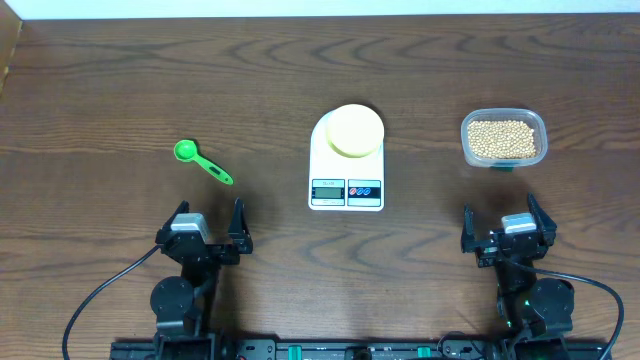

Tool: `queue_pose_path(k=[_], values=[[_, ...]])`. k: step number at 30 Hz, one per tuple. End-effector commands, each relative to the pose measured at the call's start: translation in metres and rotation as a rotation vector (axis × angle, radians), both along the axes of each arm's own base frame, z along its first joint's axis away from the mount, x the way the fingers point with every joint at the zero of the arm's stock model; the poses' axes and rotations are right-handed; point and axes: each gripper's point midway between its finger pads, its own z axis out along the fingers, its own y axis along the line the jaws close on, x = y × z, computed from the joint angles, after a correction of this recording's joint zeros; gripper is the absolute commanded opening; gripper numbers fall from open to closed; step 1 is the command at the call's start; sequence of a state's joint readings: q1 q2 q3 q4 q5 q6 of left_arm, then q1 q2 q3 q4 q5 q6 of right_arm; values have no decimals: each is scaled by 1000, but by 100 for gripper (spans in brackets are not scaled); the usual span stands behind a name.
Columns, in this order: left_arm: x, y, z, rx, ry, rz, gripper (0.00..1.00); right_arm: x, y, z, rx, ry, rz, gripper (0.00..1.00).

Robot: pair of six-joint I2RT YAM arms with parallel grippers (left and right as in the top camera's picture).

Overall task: Scoop item into bowl and weigh 50g on scale
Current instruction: 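Move the left gripper over the green scoop handle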

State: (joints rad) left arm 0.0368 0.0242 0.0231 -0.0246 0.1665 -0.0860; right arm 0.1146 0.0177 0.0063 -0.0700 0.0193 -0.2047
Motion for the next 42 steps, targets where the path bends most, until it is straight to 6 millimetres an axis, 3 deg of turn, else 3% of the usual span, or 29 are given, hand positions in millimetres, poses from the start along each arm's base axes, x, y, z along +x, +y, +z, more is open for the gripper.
queue_pose_path(k=[1,4,9,13,17,23,28,32,33,35,37,38,42], values=[[-2,-7,-3,-59,50,-37,98,0,-4,-2,-15,6,-18,99],[-3,-10,11,-84,73,-47,98,0,-4,-2,-15,6,-18,99],[4,-10,54,-83,151,-46,98,0,-4,-2,-15,6,-18,99],[19,-16,82,-29,298,-98,98,0,-4,-2,-15,6,-18,99],[36,-17,95,0,481,-123,98,0,-4,-2,-15,6,-18,99],[64,-16,91,-11,719,-136,98,0,-4,-2,-15,6,-18,99],[78,-42,74,-138,801,-264,98,0,-4,-2,-15,6,-18,99],[83,-43,58,-152,853,-270,98,0,-4,-2,-15,6,-18,99],[85,-43,55,-154,861,-270,87,0,-4,-2,-15,6,-18,99],[90,-39,45,-149,885,-244,43,0,-4,-2,-15,6,-18,99],[93,-29,32,-162,933,-162,13,0,-4,-2,-15,6,-18,99],[94,-21,23,-173,967,-99,8,0,-4,-2,-15,6,-18,99],[97,0,-7,-190,1062,75,7,0,-4,-2,-15,6,-18,99]])
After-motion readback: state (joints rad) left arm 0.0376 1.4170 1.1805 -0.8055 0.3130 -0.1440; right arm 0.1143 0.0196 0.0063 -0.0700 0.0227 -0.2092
